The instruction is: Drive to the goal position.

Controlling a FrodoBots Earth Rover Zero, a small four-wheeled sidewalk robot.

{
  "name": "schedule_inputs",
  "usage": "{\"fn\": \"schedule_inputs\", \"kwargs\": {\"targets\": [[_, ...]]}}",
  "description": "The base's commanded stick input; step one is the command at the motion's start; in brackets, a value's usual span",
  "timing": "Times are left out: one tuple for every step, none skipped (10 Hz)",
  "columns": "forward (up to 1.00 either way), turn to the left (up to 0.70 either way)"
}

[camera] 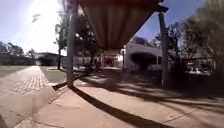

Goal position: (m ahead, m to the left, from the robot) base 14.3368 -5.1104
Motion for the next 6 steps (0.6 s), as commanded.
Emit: {"fn": "schedule_inputs", "kwargs": {"targets": [[0.7, 0.0], [0.7, 0.0], [0.7, 0.0], [0.7, 0.0], [0.7, 0.0], [0.7, 0.0]]}}
